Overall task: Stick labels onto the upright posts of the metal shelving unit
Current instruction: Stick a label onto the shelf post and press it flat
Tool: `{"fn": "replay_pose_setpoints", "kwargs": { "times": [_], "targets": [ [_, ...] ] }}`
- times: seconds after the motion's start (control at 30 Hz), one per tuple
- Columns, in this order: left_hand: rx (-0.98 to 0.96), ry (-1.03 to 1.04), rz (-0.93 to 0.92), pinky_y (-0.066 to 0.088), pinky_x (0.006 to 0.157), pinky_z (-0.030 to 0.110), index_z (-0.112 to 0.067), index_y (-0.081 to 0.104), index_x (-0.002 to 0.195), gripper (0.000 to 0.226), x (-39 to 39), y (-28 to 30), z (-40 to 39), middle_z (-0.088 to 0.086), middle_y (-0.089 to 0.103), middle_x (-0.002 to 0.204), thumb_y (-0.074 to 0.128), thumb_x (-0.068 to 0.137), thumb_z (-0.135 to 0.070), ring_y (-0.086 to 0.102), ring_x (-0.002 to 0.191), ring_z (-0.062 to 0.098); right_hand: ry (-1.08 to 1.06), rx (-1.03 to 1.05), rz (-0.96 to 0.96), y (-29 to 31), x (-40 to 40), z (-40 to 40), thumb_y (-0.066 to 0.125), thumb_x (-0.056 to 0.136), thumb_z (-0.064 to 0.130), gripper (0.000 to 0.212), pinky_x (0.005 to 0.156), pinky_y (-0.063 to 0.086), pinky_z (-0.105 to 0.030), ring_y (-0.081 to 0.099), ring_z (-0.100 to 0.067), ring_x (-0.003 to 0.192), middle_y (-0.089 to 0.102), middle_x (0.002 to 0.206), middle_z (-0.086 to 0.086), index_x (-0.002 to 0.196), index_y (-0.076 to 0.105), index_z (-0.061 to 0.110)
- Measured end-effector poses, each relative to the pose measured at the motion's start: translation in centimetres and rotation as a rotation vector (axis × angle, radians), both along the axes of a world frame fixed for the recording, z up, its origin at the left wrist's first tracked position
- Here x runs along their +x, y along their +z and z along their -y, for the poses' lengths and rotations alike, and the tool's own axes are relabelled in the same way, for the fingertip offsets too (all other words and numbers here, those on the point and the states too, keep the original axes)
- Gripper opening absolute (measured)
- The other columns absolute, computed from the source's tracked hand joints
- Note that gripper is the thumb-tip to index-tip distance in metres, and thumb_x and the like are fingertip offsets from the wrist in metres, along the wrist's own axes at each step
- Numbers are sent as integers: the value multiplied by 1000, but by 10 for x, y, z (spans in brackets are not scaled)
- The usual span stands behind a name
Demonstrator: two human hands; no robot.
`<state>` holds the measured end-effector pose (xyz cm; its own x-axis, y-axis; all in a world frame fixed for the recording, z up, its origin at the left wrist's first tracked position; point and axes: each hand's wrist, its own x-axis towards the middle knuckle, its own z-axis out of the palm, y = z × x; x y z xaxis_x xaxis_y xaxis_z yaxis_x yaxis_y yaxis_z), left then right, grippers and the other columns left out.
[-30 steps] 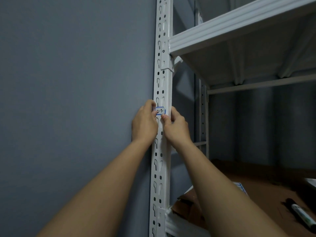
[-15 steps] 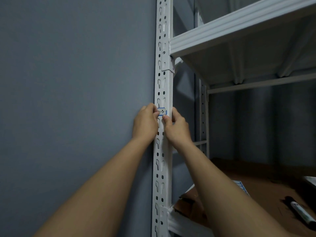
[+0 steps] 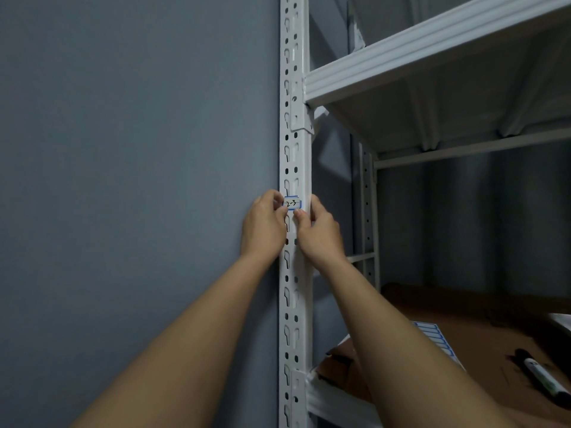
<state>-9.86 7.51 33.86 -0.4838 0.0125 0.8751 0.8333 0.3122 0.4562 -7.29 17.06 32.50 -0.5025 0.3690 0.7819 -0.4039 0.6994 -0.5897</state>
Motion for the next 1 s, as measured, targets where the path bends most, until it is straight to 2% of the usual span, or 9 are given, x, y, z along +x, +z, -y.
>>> {"fn": "replay_pose_setpoints", "kwargs": {
  "times": [0.2, 0.33, 0.4, 0.53, 0.67, 0.83, 1.0],
  "targets": [
    [-33, 67, 24, 35, 69, 26, -12, 56, 99, 17, 3, 1, 1, 5, 63, 104, 43, 91, -4, 56, 91, 23, -6, 4, -7, 0, 2, -1, 47, 96, 31, 30, 87, 50, -40, 61, -32, 101, 67, 113, -6, 125, 51, 27],
    [-24, 38, -1, 38, 75, 26, -16, 54, 112, 31, 6, -4, 0, 2, 62, 114, 40, 89, -2, 57, 101, 24, -13, 2, -6, -1, 0, 0, 46, 95, 35, 31, 86, 52, -43, 63, -33, 97, 67, 111, -5, 125, 50, 28],
    [-26, 30, -1, 37, 76, 25, -17, 54, 113, 33, 7, -5, 0, 2, 62, 115, 39, 89, -1, 57, 102, 22, -19, 1, -3, -1, -2, 0, 45, 95, 37, 34, 85, 52, -44, 63, -33, 95, 67, 111, -5, 128, 48, 29],
    [-38, 37, 18, 35, 74, 23, -16, 56, 108, 28, 8, -1, 2, 4, 60, 112, 41, 89, -2, 56, 99, 21, -24, -7, 8, -1, -1, 3, 44, 92, 41, 36, 83, 54, -44, 65, -36, 91, 68, 108, -7, 126, 47, 30],
    [-121, 85, 40, 40, 76, 31, -14, 55, 90, 18, 10, 1, 3, 10, 56, 107, 40, 89, -5, 55, 94, 30, -23, -12, 30, -1, -3, 4, 42, 91, 43, 42, 86, 53, -44, 65, -36, 94, 67, 110, -9, 131, 45, 29],
    [-77, 62, 9, 47, 79, 37, -13, 53, 109, 21, 5, 7, 4, 7, 63, 104, 43, 92, -9, 58, 92, 28, -15, 6, -3, -2, -1, 2, 44, 93, 39, 34, 83, 53, -45, 64, -31, 95, 67, 110, -3, 125, 48, 30],
    [-58, 129, -69, 47, 83, 38, -8, 65, 103, 19, 4, 6, 3, 10, 60, 110, 50, 94, -15, 59, 96, 27, -11, 20, -18, -2, -4, -1, 44, 94, 39, 30, 81, 54, -46, 64, -33, 91, 67, 106, -4, 122, 48, 31]
  ]
}}
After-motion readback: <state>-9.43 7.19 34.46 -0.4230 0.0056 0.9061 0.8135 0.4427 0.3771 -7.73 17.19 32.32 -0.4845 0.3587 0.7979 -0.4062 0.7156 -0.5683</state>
